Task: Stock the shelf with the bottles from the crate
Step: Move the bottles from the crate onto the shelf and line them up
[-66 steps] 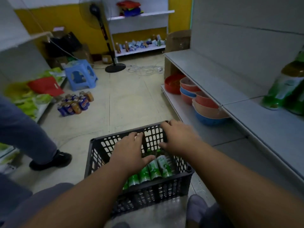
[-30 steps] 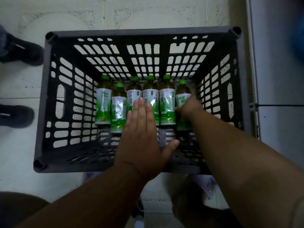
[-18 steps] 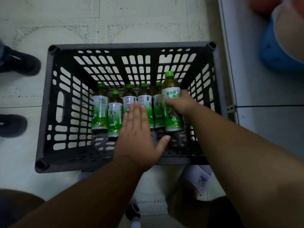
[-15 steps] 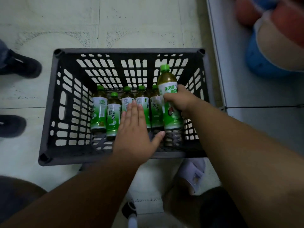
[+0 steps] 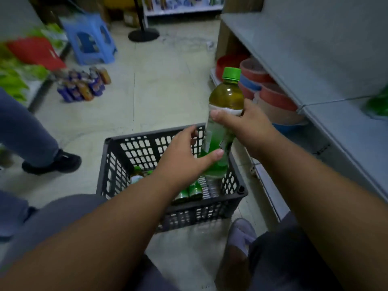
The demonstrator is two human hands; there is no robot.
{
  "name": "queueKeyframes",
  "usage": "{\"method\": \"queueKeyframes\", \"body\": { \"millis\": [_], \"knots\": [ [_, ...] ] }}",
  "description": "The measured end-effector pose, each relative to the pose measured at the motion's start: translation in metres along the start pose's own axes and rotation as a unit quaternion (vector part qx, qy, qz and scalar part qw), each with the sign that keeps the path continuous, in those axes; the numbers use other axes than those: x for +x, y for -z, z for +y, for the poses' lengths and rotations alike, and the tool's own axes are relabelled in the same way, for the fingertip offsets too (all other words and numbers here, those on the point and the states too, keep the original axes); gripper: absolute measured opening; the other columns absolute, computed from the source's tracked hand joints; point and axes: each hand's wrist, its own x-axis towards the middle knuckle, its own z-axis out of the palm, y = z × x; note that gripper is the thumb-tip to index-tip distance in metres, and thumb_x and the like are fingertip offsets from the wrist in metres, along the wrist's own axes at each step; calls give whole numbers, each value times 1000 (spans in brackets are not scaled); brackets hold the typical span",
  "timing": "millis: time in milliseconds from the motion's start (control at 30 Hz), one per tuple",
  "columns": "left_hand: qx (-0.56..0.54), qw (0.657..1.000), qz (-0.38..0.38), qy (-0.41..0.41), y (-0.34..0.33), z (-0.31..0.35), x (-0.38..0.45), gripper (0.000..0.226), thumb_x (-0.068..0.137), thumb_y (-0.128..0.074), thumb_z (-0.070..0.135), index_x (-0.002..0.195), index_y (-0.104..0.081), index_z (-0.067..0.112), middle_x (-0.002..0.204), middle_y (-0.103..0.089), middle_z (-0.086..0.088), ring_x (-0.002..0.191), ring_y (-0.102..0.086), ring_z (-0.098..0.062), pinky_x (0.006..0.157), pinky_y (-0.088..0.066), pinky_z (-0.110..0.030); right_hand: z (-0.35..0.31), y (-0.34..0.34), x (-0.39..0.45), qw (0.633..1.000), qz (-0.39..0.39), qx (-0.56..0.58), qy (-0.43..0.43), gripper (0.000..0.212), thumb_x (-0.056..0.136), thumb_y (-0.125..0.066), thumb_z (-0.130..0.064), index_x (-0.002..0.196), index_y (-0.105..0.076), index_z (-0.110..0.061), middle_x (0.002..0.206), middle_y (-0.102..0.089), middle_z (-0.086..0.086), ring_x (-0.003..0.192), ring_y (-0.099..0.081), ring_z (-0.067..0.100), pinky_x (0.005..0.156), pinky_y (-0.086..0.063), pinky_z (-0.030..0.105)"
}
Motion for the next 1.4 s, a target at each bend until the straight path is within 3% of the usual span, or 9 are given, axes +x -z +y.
{"method": "queueKeyframes", "body": {
  "millis": [67, 200, 333, 500, 667, 767, 967, 1200, 1400],
  "knots": [
    [-26, 999, -20, -17, -3, 29, -9, 100, 65, -74, 69, 149, -36, 31, 141, -53, 11, 124, -53, -7, 103, -48, -38, -24, 17, -24, 999, 31, -14, 41, 46, 76, -84, -26, 115, -63, -15, 102, -72, 3, 92, -73, 15, 80, -61, 33],
    [-53, 993, -71, -83, -25, 72, -21, 55, 69, -84, 49, 113, -50, 48, 109, -65, 20, 94, -62, 9, 81, -53, -24, -54, 55, -76, 985, 136, -68, 85, 55, 65, -91, -34, 107, -57, -26, 98, -71, -6, 86, -71, 4, 74, -58, 25],
    [-51, 981, -126, -137, -62, 112, -20, 88, 55, -81, 66, 132, -48, 39, 121, -62, 14, 108, -61, -3, 92, -55, -36, -68, 102, -119, 963, 237, -106, 77, 65, 52, -87, -54, 103, -59, -24, 96, -74, -1, 89, -73, 13, 80, -62, 42],
    [-65, 955, -209, -202, -122, 164, -4, 64, 69, -86, 41, 122, -49, 39, 108, -62, 21, 94, -58, 17, 69, -46, -5, -66, 166, -143, 939, 318, -115, 58, 65, 55, -92, -45, 108, -60, -25, 97, -75, -5, 89, -73, 8, 83, -61, 38],
    [-28, 941, -231, -245, -199, 203, 41, 89, 54, -76, 71, 131, -47, 36, 122, -59, 14, 109, -60, -5, 87, -54, -27, -46, 237, -135, 908, 386, -160, 31, 55, 67, -91, -35, 110, -57, -32, 99, -72, -13, 88, -70, -2, 78, -57, 21],
    [22, 933, -226, -281, -243, 216, 75, 97, 50, -70, 78, 133, -48, 32, 123, -62, 8, 111, -60, -13, 91, -55, -40, -25, 275, -115, 881, 438, -180, 15, 63, 66, -91, -39, 118, -56, -27, 100, -70, -14, 89, -68, -1, 76, -55, 21],
    [186, 911, -212, -301, -310, 206, 145, 115, 42, -62, 87, 140, -42, 30, 135, -58, 3, 120, -58, -22, 97, -50, -43, 24, 323, -72, 876, 453, -161, -37, 72, 65, -92, -36, 124, -54, -24, 109, -68, -10, 99, -67, 11, 87, -59, 37],
    [309, 872, -222, -309, -342, 188, 162, 140, 57, -42, 96, 159, -1, 10, 168, -7, -10, 154, -5, -25, 124, -7, -46, 49, 324, -64, 869, 460, -179, -45, 56, 70, -89, -34, 115, -55, -29, 101, -67, -16, 93, -64, -2, 85, -55, 25],
    [355, 862, -209, -296, -343, 185, 160, 138, 65, -31, 99, 157, 9, 4, 167, 8, -16, 153, 11, -28, 124, 2, -45, 77, 318, -64, 848, 431, -284, -120, 56, 73, -87, -39, 118, -59, -20, 105, -67, -11, 94, -64, 10, 81, -55, 29]
  ]
}}
